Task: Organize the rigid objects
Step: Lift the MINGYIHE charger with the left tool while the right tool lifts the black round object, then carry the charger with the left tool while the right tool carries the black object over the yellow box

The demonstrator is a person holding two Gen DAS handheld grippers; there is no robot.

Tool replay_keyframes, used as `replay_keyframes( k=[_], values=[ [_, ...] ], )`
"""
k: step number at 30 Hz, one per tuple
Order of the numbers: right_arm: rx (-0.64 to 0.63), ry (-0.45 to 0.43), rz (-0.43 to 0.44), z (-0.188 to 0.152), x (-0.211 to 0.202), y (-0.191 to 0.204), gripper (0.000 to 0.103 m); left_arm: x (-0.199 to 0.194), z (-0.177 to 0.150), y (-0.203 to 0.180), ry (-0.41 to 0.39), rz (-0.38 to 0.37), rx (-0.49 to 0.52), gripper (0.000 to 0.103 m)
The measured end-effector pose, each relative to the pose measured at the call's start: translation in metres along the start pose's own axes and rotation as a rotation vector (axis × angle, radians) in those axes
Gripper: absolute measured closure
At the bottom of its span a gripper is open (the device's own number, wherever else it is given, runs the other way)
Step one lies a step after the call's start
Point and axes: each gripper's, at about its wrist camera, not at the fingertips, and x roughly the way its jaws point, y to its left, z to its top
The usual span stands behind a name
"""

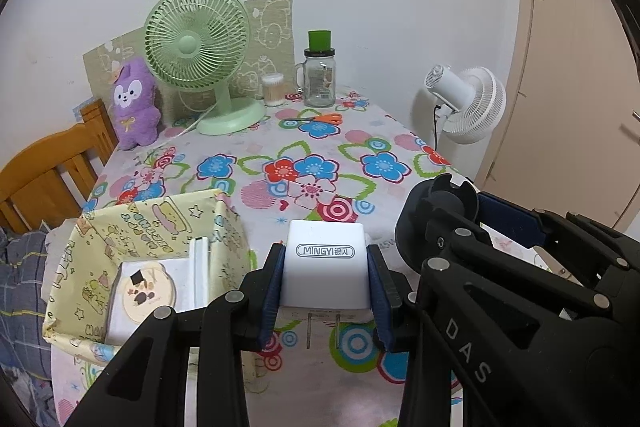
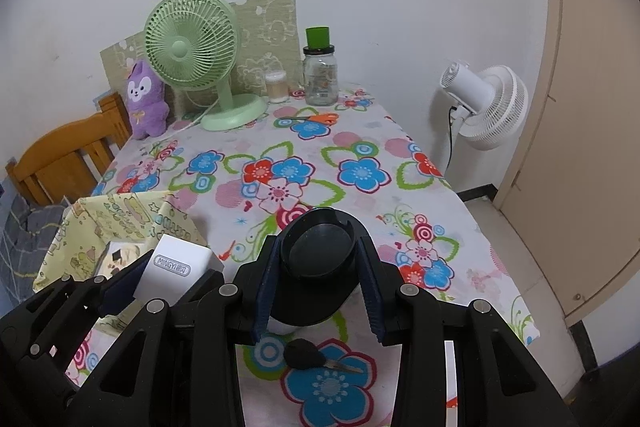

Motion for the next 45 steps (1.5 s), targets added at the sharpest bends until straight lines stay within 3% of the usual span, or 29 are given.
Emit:
replay_keyframes(
  k=[22, 45],
  values=[
    [-0.049, -0.010, 0.063, 0.015, 0.004, 0.063, 0.061, -0.010, 0.005, 0.063, -0.016, 0.062, -0.025, 0.063],
    [-0.130, 0.026, 0.151, 0.020, 0.030, 0.145, 0.061, -0.005, -0.005, 0.141, 0.020, 0.143, -0.075, 0.063]
  ],
)
